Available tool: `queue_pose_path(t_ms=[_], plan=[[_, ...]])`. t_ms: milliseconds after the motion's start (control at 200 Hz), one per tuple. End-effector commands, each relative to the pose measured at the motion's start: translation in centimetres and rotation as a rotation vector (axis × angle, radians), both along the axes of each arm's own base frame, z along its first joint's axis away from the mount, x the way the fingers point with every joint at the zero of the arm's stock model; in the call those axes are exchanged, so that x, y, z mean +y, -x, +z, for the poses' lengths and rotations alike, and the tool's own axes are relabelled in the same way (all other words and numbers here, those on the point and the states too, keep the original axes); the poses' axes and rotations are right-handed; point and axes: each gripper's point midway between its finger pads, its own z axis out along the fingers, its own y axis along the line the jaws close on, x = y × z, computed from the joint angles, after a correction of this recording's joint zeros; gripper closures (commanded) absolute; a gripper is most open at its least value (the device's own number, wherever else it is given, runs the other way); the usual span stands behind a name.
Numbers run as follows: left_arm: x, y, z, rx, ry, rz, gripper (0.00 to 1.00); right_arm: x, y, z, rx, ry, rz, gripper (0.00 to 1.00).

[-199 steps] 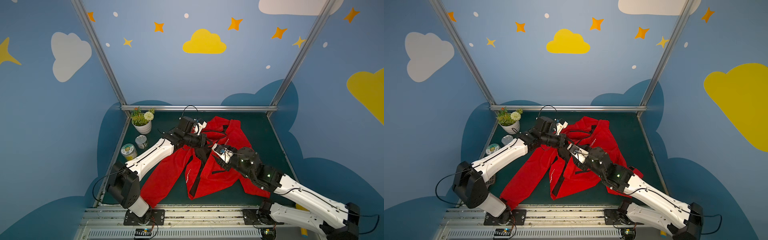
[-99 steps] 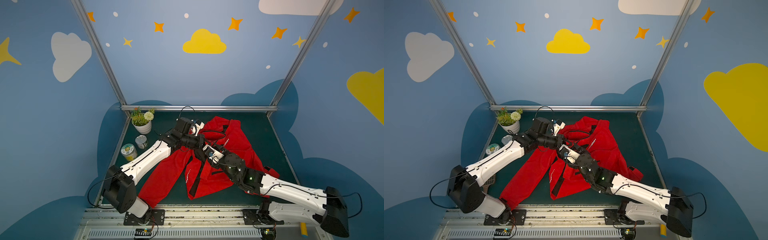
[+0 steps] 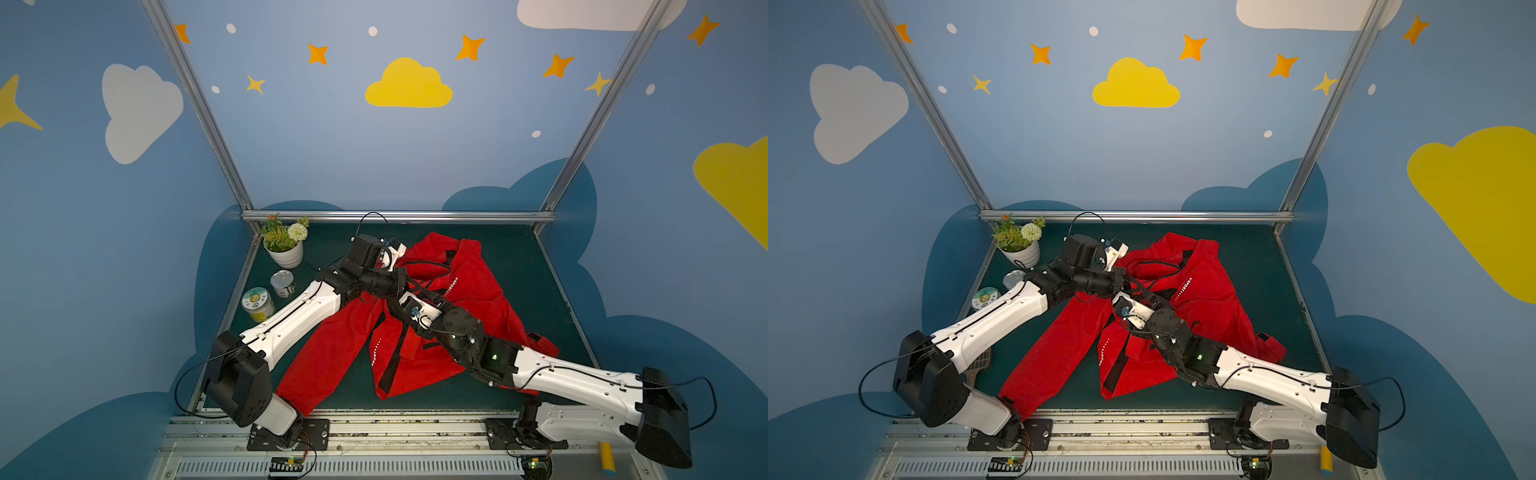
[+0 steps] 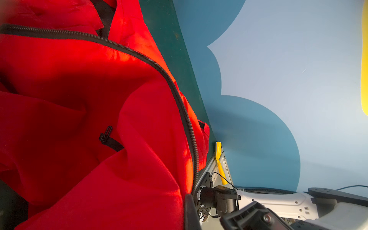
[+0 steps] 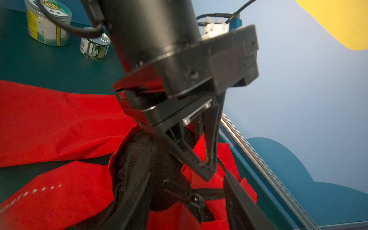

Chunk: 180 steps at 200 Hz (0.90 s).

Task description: Zip up the jacket

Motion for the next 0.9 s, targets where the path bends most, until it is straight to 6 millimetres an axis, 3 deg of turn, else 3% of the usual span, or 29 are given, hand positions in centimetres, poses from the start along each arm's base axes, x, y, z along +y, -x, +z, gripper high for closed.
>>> queue_pose_path(t_ms=[0, 235, 651, 896], plan=[[0.3, 0.1, 1.2, -0.029, 0.023, 0.01, 0.97, 0.6, -0.1, 0.6, -0.017, -0.021, -0.002, 0.42], [0.4, -0.1, 1.4, -0.033, 0.026, 0.019, 0.97, 0.6, -0.4, -0.3, -0.019, -0.014, -0.021, 0.42], [0.4, -0.1, 1.3, -0.032, 0.027, 0.028, 0.97, 0.0, -1.2, -0.1, -0.034, -0.013, -0.065, 0.53], [0.6, -0.2, 1.2, -0.033, 0.02, 0.035, 0.97, -0.8, -1.0, 0.4, -0.029, -0.03, -0.076, 0.71]])
